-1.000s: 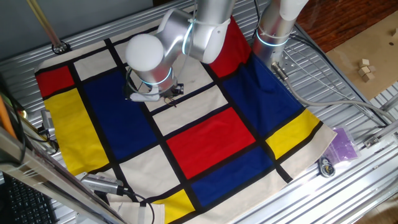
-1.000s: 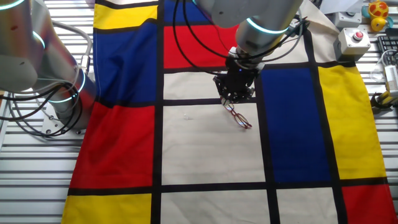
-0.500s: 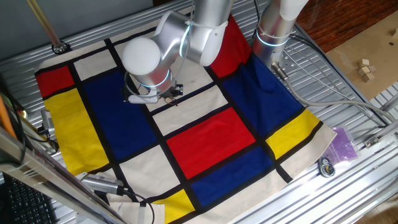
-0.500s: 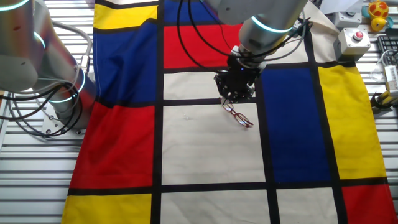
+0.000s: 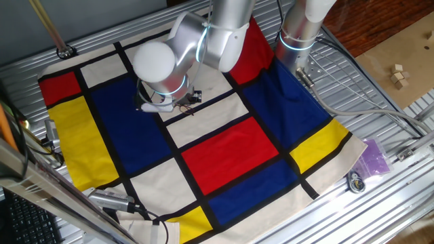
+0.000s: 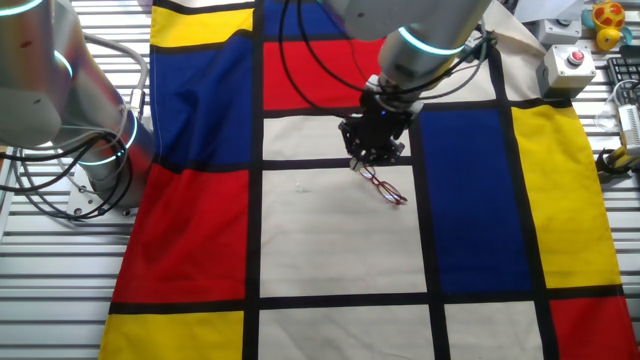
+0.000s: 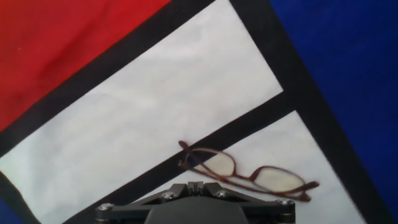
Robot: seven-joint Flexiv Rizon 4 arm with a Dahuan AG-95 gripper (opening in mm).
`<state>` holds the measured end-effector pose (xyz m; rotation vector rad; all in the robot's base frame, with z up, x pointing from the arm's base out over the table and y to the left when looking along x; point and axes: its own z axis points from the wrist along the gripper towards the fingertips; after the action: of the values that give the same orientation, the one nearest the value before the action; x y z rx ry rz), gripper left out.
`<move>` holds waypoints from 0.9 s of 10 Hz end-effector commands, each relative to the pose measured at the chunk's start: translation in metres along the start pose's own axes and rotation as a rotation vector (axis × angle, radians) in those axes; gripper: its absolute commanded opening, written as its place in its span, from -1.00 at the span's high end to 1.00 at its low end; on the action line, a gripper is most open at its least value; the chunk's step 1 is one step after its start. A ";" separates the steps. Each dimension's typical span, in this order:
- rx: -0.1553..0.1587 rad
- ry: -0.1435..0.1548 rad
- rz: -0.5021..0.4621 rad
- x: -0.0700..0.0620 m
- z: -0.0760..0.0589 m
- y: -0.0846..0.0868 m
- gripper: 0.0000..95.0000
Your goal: Unfold the leg of the glasses (with one hand)
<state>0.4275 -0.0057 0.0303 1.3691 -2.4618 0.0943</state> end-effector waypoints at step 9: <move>-0.024 -0.035 0.087 -0.018 0.003 -0.005 1.00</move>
<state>0.4428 0.0063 0.0222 1.2630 -2.5455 0.0619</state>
